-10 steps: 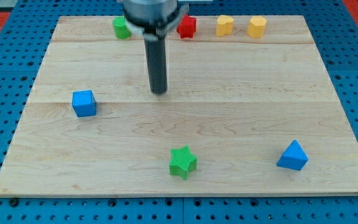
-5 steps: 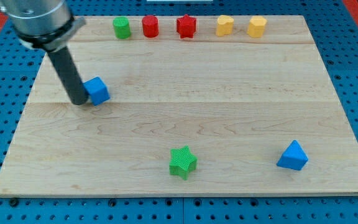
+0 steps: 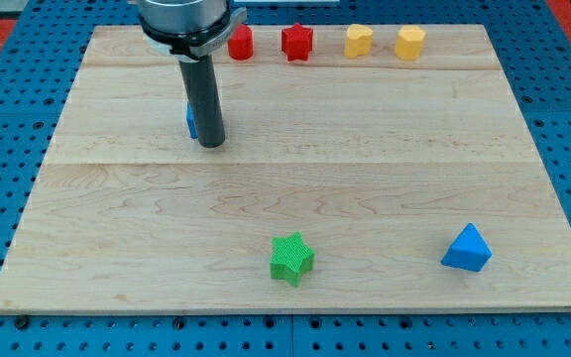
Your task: Slide the blue cube to the left side of the green circle
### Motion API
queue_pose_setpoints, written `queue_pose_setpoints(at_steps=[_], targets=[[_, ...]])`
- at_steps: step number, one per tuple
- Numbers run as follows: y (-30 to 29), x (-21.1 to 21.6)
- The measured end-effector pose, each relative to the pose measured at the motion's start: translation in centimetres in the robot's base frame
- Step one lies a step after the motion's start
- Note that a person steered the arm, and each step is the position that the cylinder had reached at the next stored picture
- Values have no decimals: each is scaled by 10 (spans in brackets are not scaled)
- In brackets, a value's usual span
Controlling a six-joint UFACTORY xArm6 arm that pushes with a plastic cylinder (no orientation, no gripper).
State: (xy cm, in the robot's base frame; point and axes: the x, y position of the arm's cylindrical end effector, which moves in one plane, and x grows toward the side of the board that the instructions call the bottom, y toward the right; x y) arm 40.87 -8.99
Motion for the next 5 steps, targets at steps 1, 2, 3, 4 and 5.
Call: queue_pose_setpoints(at_steps=[1,2,3,4,5], targets=[[-32,-2],[-50,-4],[-50,-8],[-3,-6],[5,-6]])
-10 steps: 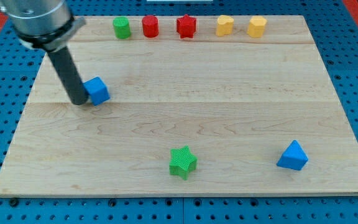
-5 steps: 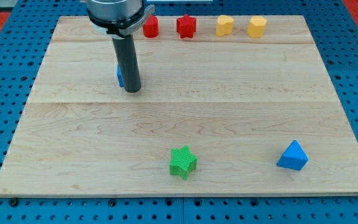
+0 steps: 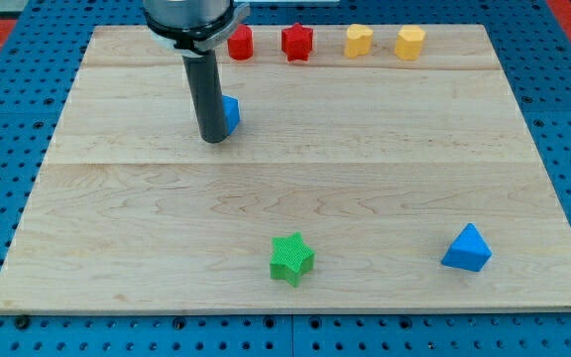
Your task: Slide the blue cube to the left side of the green circle
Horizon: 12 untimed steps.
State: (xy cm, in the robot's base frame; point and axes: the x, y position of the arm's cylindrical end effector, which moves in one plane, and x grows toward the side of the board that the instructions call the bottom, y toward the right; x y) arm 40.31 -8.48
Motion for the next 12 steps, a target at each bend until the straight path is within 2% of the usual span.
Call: queue_pose_setpoints(at_steps=[1,2,5,6,7,8,9,11,12], targets=[[7,6],[-3,-17],[2,-49],[-34,-51],[-35,-51],[31,-37],[82,-58],[-43,-99],[-71,-81]])
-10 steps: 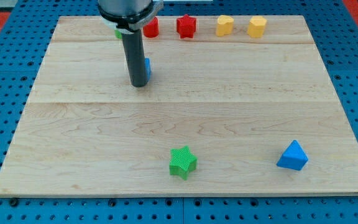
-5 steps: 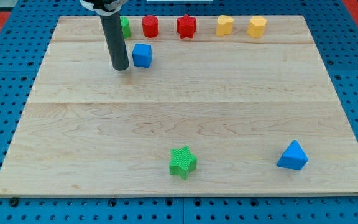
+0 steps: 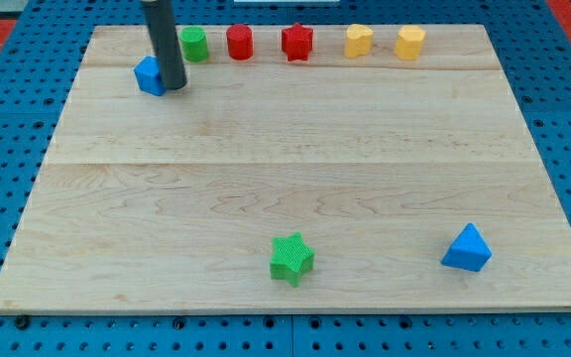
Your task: Slide the blue cube to the left side of the green circle
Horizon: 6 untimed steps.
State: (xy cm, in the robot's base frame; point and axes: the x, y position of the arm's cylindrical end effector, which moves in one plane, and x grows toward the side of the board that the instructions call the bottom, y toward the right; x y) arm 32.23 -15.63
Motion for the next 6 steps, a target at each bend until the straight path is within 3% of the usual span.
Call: queue_pose_setpoints(at_steps=[4,6], targets=[[-92,-8],[-47,-50]])
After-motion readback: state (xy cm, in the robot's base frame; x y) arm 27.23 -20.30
